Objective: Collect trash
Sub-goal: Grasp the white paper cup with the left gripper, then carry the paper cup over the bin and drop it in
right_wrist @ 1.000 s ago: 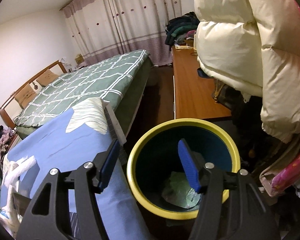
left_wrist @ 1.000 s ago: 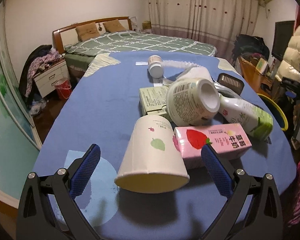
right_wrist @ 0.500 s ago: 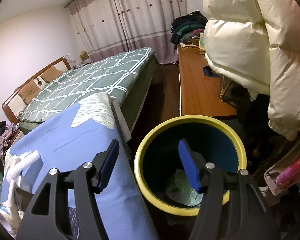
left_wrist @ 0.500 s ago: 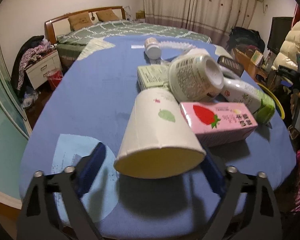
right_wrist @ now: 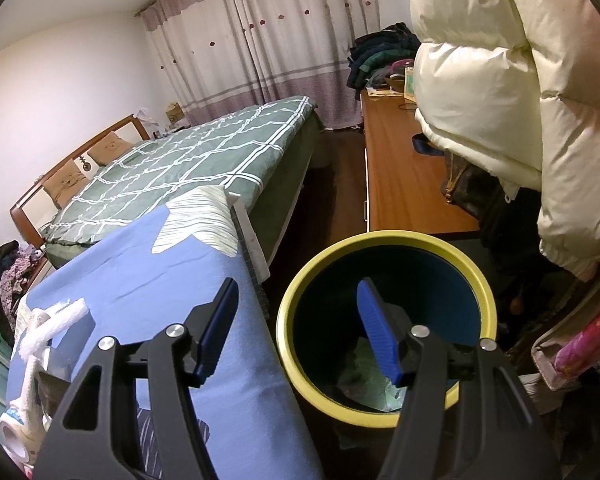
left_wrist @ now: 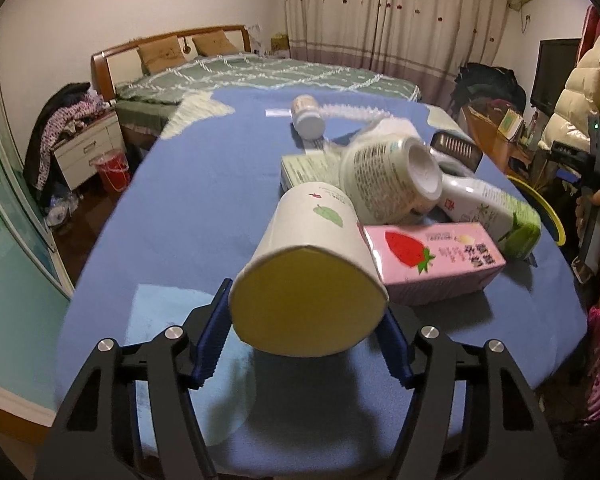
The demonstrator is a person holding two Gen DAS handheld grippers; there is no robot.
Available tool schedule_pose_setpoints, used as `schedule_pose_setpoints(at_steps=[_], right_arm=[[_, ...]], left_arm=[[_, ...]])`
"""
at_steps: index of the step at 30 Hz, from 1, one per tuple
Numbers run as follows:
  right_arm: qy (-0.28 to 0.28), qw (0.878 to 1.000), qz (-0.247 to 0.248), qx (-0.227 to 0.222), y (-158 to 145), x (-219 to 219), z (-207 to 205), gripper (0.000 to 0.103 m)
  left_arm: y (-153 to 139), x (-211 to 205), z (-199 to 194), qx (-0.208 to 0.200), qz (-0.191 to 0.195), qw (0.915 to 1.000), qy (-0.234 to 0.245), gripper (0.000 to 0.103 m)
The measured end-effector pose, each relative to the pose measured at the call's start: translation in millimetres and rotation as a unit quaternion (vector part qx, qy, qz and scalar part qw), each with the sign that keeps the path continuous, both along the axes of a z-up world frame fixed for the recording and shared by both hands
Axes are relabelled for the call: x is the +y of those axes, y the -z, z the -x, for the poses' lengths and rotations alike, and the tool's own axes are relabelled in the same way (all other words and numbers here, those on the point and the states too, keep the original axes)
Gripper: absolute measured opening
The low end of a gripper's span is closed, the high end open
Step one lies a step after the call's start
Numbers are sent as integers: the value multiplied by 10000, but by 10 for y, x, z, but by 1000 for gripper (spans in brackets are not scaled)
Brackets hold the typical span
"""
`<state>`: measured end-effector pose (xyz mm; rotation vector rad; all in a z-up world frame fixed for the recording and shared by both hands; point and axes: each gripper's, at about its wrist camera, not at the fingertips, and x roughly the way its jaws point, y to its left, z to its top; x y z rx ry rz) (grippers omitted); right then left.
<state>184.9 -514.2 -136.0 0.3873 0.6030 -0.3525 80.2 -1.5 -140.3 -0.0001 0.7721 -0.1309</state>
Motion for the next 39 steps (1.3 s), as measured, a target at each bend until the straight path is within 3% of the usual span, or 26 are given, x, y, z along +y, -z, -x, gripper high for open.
schedule_pose_setpoints(at_steps=[11, 17, 23, 30, 39], right_arm=[[88, 9998, 71, -147, -69, -111, 256, 59], [177, 9995, 176, -176, -71, -275, 488, 59], [196, 9992, 290, -201, -68, -405, 757, 60], [251, 9986, 374, -263, -36, -548, 1078, 62], [372, 9986, 283, -236, 62, -738, 1293, 63]], left_arm=[[-628, -240, -96, -495, 94, 9980, 383, 65], [-877, -773, -422, -572, 303, 9941, 866, 65], [-1063, -1677, -795, -545, 364, 9853, 1579, 65], [-909, -2877, -1210, -150, 396, 9717, 2325, 65], [-459, -4089, -1605, 369, 140, 9611, 2734, 65]])
